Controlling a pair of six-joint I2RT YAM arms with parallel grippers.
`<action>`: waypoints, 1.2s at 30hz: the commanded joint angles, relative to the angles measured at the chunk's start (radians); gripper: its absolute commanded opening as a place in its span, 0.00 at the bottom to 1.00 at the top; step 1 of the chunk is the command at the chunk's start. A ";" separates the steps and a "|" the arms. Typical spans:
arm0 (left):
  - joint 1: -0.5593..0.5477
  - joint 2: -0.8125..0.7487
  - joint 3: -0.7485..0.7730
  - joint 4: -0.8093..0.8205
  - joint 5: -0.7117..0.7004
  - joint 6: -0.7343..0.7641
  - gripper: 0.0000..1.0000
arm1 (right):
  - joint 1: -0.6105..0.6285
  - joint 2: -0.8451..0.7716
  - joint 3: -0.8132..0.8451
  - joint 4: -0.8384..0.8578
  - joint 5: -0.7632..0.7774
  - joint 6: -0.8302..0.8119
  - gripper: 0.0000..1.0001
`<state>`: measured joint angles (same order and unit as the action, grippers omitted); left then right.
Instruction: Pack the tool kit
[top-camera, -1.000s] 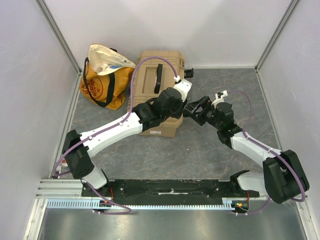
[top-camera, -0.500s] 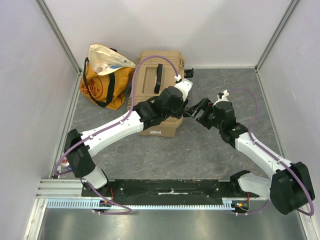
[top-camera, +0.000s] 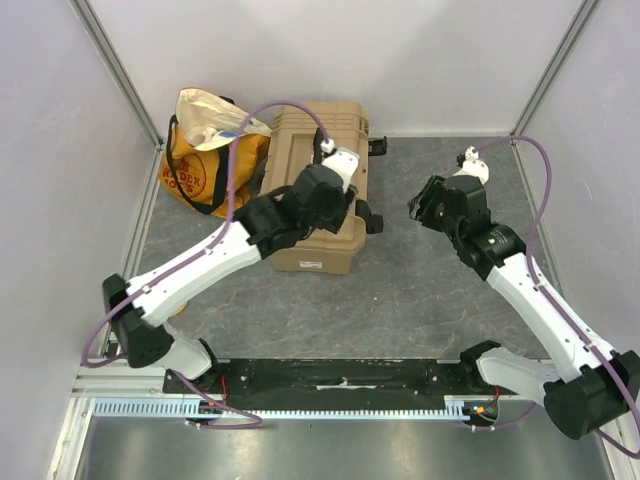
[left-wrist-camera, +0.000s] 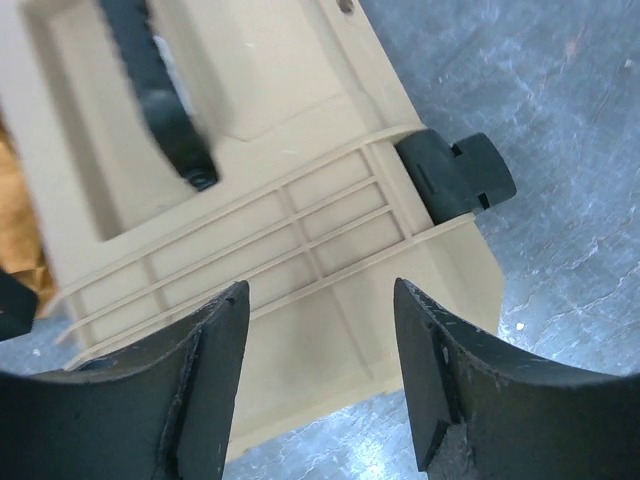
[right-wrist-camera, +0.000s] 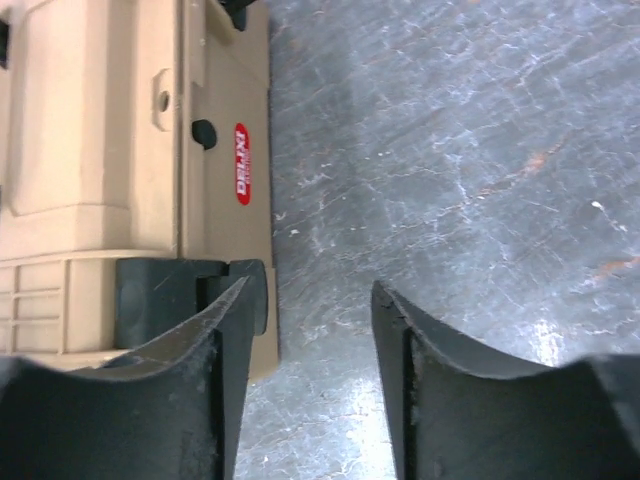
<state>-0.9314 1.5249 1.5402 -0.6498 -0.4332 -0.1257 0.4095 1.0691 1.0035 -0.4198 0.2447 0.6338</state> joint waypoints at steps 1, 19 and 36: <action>0.008 -0.141 -0.006 -0.014 -0.104 0.014 0.67 | 0.005 0.074 0.075 -0.105 0.074 -0.128 0.49; 0.016 -0.103 -0.267 -0.014 0.063 -0.029 0.59 | 0.084 0.465 0.208 -0.056 -0.016 -0.230 0.10; 0.017 -0.095 -0.410 0.035 0.499 -0.100 0.42 | 0.133 0.578 0.136 0.205 -0.294 -0.177 0.02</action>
<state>-0.8803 1.3457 1.2304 -0.4931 -0.2729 -0.1352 0.5072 1.6135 1.1584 -0.4179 0.1390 0.4011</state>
